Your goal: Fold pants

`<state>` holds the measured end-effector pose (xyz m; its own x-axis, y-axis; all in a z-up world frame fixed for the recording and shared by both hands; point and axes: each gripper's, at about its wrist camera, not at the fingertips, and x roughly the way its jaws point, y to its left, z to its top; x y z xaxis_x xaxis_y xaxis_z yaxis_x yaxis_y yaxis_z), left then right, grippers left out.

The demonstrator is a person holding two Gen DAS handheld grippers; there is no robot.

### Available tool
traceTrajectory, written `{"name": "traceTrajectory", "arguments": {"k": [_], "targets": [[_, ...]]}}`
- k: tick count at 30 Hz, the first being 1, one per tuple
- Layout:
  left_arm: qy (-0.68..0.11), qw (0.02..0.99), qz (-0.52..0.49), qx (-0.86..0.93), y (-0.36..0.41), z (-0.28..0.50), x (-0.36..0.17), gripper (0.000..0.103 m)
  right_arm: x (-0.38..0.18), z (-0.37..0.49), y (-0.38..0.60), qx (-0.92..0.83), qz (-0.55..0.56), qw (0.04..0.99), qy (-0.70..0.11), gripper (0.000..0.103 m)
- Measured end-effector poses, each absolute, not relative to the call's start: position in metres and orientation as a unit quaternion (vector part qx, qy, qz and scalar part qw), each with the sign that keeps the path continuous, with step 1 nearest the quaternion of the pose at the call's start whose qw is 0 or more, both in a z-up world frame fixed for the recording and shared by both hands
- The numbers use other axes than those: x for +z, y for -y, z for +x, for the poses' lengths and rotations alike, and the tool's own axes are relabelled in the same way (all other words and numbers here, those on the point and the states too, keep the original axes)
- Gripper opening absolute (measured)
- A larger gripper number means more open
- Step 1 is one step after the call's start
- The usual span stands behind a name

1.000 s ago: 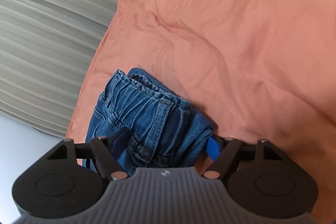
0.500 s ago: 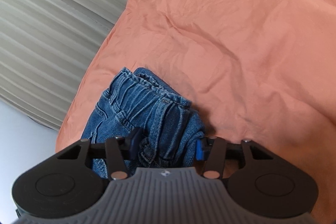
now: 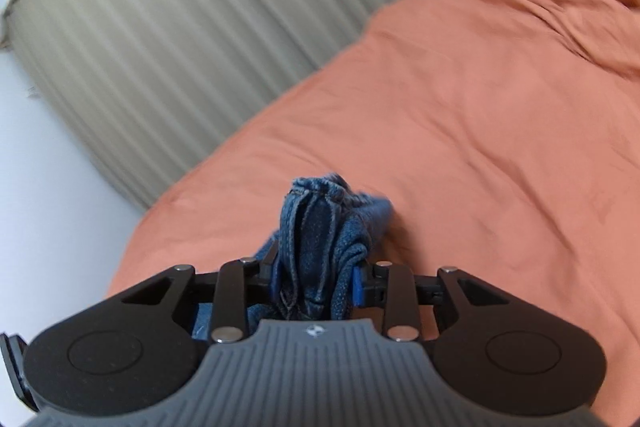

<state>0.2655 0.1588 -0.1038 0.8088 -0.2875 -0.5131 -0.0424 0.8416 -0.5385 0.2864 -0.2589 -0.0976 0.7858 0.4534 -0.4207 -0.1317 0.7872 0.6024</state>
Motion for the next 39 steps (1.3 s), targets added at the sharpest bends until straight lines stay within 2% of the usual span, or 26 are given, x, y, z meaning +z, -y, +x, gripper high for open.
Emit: {"name": "traceTrajectory", "arguments": {"k": [6, 13, 20, 27, 33, 35, 39], "targets": [[-0.273, 0.936, -0.221, -0.04, -0.218, 0.254, -0.057, 0.006, -0.085, 0.297, 0.201, 0.213, 0.297, 0.888, -0.28, 0.028], [-0.284, 0.945, -0.159, 0.002, -0.287, 0.249, -0.047, 0.006, -0.09, 0.298, 0.115, 0.252, 0.317, 0.87, -0.281, 0.028], [-0.339, 0.928, -0.153, 0.009, -0.329, 0.258, -0.087, 0.007, -0.122, 0.289, 0.068, 0.254, 0.321, 0.857, -0.313, 0.028], [-0.366, 0.909, -0.199, 0.01, -0.346, 0.266, -0.15, 0.009, -0.193, 0.275, 0.069, 0.199, 0.338, 0.829, -0.399, 0.029], [-0.391, 0.897, -0.206, 0.006, -0.349, 0.28, -0.163, 0.02, -0.216, 0.274, 0.069, 0.182, 0.354, 0.819, -0.414, 0.029], [-0.391, 0.891, -0.228, 0.018, -0.355, 0.279, -0.157, 0.034, -0.211, 0.273, 0.064, 0.179, 0.342, 0.823, -0.417, 0.029], [-0.401, 0.879, -0.255, 0.032, -0.367, 0.262, -0.143, 0.037, -0.204, 0.277, 0.068, 0.177, 0.344, 0.817, -0.429, 0.032]]}}
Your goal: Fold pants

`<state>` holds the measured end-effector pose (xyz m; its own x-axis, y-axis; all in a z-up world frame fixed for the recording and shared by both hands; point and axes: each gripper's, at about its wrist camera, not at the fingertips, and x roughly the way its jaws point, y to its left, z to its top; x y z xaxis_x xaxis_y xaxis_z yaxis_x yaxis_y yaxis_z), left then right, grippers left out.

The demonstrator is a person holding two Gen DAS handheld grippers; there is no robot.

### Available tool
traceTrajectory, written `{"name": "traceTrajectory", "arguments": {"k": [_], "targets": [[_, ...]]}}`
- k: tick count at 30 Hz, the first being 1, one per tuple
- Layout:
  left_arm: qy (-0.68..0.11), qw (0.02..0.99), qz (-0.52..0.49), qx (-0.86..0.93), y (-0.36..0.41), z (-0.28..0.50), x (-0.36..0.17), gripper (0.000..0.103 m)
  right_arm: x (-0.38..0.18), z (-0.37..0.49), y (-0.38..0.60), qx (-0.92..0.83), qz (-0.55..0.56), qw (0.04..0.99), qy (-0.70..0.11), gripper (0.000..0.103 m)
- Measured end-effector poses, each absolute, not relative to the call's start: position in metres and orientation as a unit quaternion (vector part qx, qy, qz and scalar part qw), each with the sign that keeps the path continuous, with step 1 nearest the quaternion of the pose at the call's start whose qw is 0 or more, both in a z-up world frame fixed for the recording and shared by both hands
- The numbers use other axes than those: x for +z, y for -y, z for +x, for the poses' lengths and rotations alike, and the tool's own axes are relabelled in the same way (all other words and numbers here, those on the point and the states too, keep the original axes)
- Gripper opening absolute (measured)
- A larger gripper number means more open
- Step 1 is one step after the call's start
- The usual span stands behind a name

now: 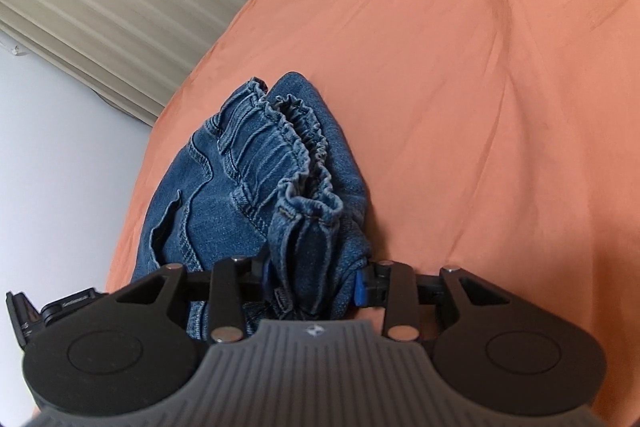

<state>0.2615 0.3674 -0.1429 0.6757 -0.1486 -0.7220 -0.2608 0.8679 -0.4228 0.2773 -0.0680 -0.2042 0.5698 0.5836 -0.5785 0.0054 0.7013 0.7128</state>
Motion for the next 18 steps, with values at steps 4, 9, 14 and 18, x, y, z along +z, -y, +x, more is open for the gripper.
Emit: {"name": "traceTrajectory", "arguments": {"k": [4, 9, 14, 18], "targets": [[-0.445, 0.856, -0.262, 0.008, -0.362, 0.236, -0.144, 0.038, -0.204, 0.276, 0.068, 0.177, 0.34, 0.816, -0.433, 0.033], [-0.489, 0.841, -0.231, 0.021, -0.348, 0.198, -0.158, 0.042, -0.206, 0.287, 0.054, 0.177, 0.306, 0.824, -0.443, 0.035], [-0.523, 0.824, -0.21, 0.064, -0.337, 0.165, -0.155, 0.04, -0.198, 0.292, 0.048, 0.174, 0.276, 0.827, -0.459, 0.036], [-0.529, 0.819, -0.198, 0.098, -0.331, 0.15, -0.139, 0.04, -0.182, 0.292, 0.047, 0.169, 0.244, 0.833, -0.467, 0.048]]}}
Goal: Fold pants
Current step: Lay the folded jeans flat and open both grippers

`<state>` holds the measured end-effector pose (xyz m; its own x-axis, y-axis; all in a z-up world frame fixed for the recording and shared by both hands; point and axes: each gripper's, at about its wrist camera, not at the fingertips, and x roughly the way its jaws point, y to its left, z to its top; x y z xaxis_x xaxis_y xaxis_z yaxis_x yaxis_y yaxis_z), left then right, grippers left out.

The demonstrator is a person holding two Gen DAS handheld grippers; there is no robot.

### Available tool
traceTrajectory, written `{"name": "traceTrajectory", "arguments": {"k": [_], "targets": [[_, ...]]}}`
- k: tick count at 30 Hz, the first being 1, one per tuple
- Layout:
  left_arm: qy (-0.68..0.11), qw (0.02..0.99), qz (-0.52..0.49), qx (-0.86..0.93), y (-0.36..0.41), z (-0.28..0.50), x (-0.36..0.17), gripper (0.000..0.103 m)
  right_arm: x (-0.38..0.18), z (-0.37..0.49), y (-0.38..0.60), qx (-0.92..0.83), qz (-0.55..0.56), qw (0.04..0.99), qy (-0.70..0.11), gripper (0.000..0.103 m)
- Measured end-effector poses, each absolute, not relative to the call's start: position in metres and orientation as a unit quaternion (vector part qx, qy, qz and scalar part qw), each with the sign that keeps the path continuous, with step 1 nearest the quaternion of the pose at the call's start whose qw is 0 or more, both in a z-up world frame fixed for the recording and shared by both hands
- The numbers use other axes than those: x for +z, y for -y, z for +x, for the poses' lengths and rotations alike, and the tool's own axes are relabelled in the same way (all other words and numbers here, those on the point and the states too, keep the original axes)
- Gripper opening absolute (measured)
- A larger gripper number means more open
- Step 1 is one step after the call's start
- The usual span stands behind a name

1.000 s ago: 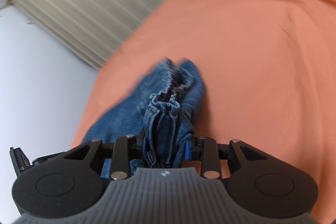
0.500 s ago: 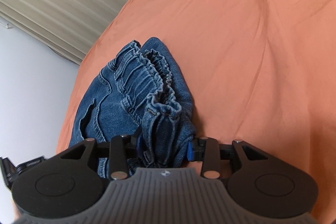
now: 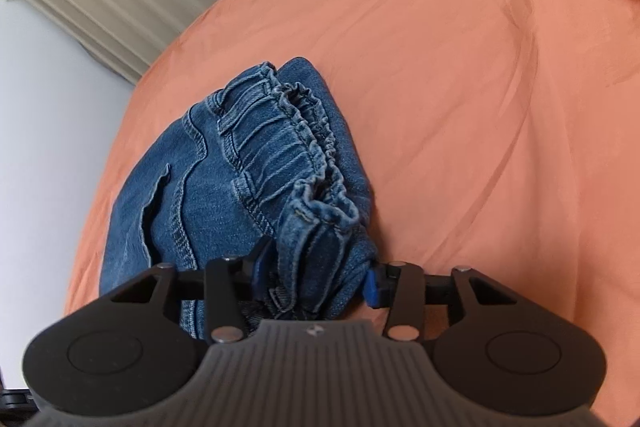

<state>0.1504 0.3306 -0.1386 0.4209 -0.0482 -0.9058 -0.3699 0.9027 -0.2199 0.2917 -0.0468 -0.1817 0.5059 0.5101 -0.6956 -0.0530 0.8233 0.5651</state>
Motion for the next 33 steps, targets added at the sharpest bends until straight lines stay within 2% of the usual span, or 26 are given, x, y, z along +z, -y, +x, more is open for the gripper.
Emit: {"name": "traceTrajectory", "arguments": {"k": [2, 3, 7, 11, 18, 22, 25, 29, 33], "targets": [[-0.521, 0.827, -0.179, 0.107, -0.323, 0.142, -0.126, 0.037, -0.17, 0.285, 0.05, 0.17, 0.231, 0.839, -0.463, 0.054], [-0.514, 0.833, -0.174, 0.106, -0.319, 0.137, -0.119, 0.037, -0.162, 0.28, 0.052, 0.17, 0.217, 0.846, -0.456, 0.061], [-0.445, 0.881, -0.129, 0.093, -0.288, 0.112, -0.087, 0.038, -0.121, 0.25, 0.053, 0.205, 0.128, 0.885, -0.397, 0.064], [-0.37, 0.919, -0.083, 0.106, -0.238, 0.091, -0.056, 0.049, -0.08, 0.209, 0.053, 0.241, 0.05, 0.915, -0.319, 0.068], [-0.268, 0.956, -0.064, 0.1, -0.164, 0.056, -0.024, 0.054, -0.023, 0.129, 0.056, 0.282, -0.035, 0.938, -0.2, 0.08], [-0.238, 0.961, -0.043, 0.131, -0.141, 0.039, -0.017, 0.063, -0.005, 0.094, 0.063, 0.28, -0.046, 0.942, -0.18, 0.08], [-0.214, 0.964, -0.046, 0.149, -0.13, 0.027, -0.017, 0.091, -0.003, 0.076, 0.065, 0.279, -0.042, 0.942, -0.183, 0.08], [-0.242, 0.957, -0.036, 0.158, -0.124, 0.024, -0.027, 0.096, -0.01, 0.062, 0.062, 0.265, -0.051, 0.944, -0.189, 0.08], [-0.237, 0.957, -0.021, 0.166, -0.124, 0.017, -0.043, 0.096, -0.024, 0.058, 0.056, 0.256, -0.067, 0.943, -0.203, 0.08]]}}
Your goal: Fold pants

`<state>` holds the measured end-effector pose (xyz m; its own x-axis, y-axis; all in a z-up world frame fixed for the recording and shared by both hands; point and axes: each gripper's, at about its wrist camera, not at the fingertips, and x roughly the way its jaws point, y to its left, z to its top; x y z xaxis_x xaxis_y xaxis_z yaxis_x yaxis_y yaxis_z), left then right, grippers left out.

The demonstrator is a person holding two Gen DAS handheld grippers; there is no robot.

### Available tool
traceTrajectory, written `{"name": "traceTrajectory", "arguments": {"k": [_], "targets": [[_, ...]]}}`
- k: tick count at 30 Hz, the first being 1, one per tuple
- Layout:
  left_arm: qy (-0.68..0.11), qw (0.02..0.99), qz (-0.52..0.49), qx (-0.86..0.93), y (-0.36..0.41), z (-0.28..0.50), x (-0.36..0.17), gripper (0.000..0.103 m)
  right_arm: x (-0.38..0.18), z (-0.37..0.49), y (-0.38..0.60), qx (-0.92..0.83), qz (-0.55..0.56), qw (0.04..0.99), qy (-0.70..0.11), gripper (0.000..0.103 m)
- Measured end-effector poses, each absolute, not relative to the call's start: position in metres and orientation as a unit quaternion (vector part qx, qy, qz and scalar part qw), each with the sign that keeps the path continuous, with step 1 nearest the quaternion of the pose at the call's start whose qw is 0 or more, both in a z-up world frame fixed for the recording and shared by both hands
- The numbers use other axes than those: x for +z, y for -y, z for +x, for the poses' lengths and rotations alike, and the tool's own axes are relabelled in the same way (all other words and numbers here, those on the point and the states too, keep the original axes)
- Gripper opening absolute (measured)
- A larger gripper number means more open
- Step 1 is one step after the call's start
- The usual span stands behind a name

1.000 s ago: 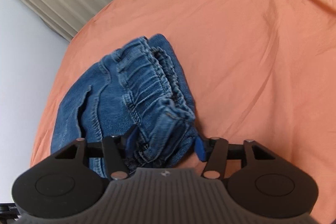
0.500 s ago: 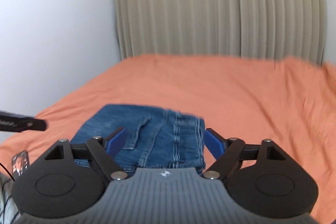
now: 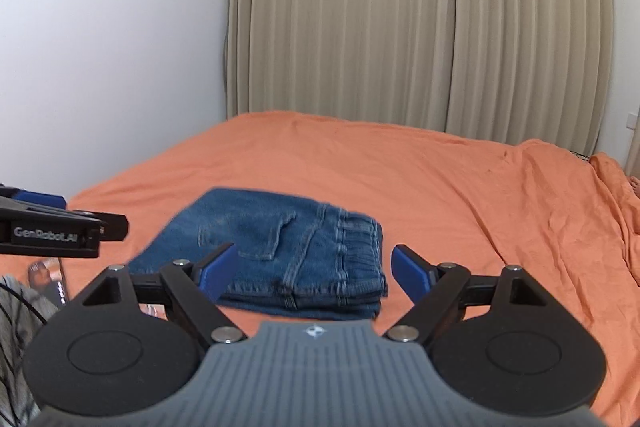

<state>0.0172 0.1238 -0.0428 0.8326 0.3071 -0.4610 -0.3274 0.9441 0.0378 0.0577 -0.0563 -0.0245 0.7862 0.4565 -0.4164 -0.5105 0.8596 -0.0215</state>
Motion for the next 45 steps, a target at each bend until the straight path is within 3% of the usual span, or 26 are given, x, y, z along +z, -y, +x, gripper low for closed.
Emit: {"name": "traceTrajectory", "arguments": {"k": [13, 45], "targets": [[-0.285, 0.941, -0.019, 0.18, -0.134, 0.022, -0.071, 0.096, -0.067, 0.07, 0.037, 0.252, -0.045, 0.925, -0.279, 0.081], [-0.294, 0.94, 0.001, 0.174, -0.119, 0.022, -0.068, 0.096, -0.052, 0.058, 0.049, 0.264, -0.039, 0.934, -0.239, 0.081]]}}
